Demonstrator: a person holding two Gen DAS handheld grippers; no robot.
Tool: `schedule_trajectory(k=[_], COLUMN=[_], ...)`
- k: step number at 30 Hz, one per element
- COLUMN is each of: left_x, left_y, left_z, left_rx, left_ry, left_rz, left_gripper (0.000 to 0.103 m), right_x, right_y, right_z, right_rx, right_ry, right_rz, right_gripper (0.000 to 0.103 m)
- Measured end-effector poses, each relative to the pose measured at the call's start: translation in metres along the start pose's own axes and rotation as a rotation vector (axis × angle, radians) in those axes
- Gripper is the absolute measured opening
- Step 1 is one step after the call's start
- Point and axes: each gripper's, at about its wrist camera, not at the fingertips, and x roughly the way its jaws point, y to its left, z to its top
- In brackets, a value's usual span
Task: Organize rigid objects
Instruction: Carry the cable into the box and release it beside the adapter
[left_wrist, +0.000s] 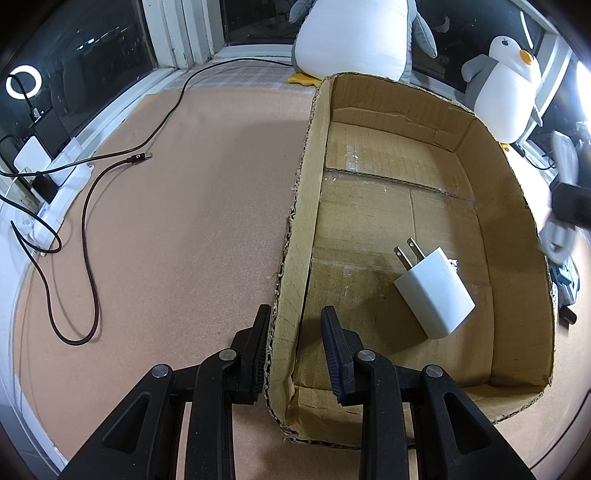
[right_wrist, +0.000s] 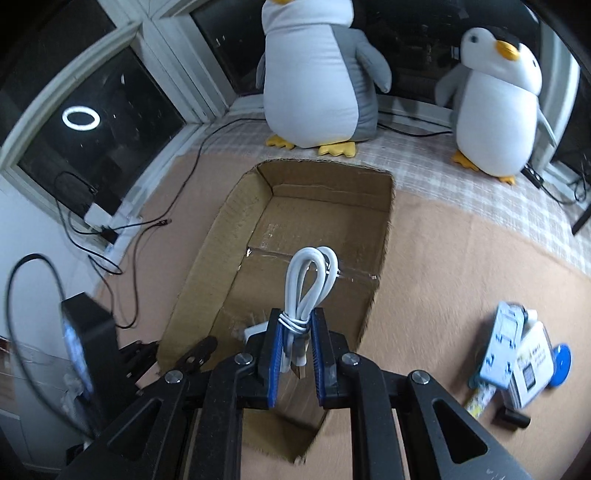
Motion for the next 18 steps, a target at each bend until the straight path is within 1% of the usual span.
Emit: schedule_trajectory(k=[8, 13, 15, 17, 18], left_x=[0.0, 0.0, 0.0, 0.0, 0.0], left_y=[0.0, 0.0, 0.001, 0.001, 0.001], left_z=[0.0, 0.0, 0.0, 0.0, 0.0], left_rx=[-0.004, -0.003, -0.003, -0.003, -0.003], left_ry=[-0.001, -0.001, -0.001, -0.001, -0.001], left_rz=[-0.002, -0.002, -0.002, -0.001, -0.001], left_gripper=[0.029, 0.029, 0.029, 0.029, 0.029], right_x=[0.028, 0.036, 0.038, 0.036, 0.035], right_y=[0.008, 0.011, 0.013, 0.015, 0.015], right_z=[0.01, 0.008, 0.008, 0.008, 0.008], right_rx=[-0.04, -0.063, -0.068, -0.072, -0.077], right_ry=[0.034, 0.048, 0.051, 0.044, 0.035], right_rz=[-0.036, -0.043, -0.043, -0.044, -0.049], right_gripper=[0.013, 0.014, 0.02, 0.048, 0.052])
